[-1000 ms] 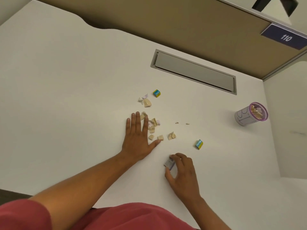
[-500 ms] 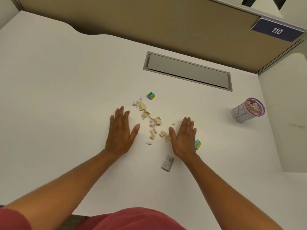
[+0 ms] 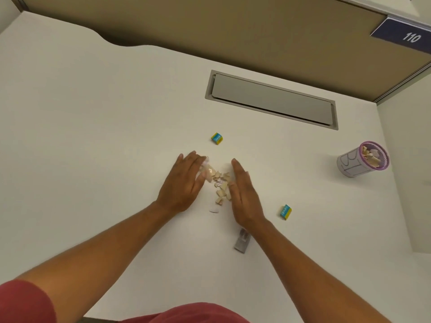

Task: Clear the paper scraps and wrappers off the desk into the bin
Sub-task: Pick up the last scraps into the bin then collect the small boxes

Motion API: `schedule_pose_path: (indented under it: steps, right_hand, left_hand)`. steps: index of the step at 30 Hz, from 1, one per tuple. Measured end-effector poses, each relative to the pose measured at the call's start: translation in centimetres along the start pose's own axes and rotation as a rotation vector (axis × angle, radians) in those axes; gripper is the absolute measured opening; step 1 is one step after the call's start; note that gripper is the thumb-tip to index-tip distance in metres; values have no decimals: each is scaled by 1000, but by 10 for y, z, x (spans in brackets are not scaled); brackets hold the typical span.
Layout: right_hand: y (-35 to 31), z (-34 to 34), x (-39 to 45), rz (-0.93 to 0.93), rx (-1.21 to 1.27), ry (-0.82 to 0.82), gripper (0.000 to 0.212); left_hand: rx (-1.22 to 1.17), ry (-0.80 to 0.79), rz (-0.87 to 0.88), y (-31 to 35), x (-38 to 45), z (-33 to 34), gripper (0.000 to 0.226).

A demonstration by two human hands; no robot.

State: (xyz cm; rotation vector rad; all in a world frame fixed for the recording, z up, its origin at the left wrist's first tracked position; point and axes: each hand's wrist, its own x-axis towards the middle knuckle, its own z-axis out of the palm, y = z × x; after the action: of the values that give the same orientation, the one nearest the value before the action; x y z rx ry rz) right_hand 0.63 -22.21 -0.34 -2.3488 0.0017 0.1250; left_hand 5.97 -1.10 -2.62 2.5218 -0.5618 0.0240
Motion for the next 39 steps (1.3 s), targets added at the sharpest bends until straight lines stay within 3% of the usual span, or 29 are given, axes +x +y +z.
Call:
schedule_pose_path:
  steps: [3, 8, 11, 15, 18, 22, 28, 31, 36, 39]
  right_hand:
    - [12, -16, 20, -30, -75, -34, 59]
    - [8, -8, 37, -180, -227, -168, 60]
    - [3, 0, 24, -215, -121, -209, 59]
    - [2, -13, -1, -28, 100, -106, 56]
    - [12, -28, -20, 56, -11, 103, 64]
    - [11, -25, -33, 178, -7, -30, 91]
    - [-9, -13, -15, 183, 131, 6, 78]
    - [-5, -27, -17, 121, -46, 19, 76]
    - [-10, -28, -14, -45, -336, -179, 85]
    - [-19, -20, -8, -181, -612, -229, 71]
  left_hand:
    - [-79, 22, -101, -3, 10, -5, 57]
    - [1, -197, 12, 2, 22, -5, 66]
    - [-12, -234, 100, 18, 0, 0, 63]
    - [-210, -189, 51, 39, -37, 6, 57]
    - [-322, -112, -103, 42, -51, 4, 61]
    - [-132, -189, -53, 47, -58, 8, 68]
    - [5, -209, 30, 45, -59, 6, 70]
    - [-13, -107, -77, 24, -59, -5, 69]
    - [333, -116, -152, -7, -56, -4, 66]
    - [351, -99, -133, -13, -55, 4, 67]
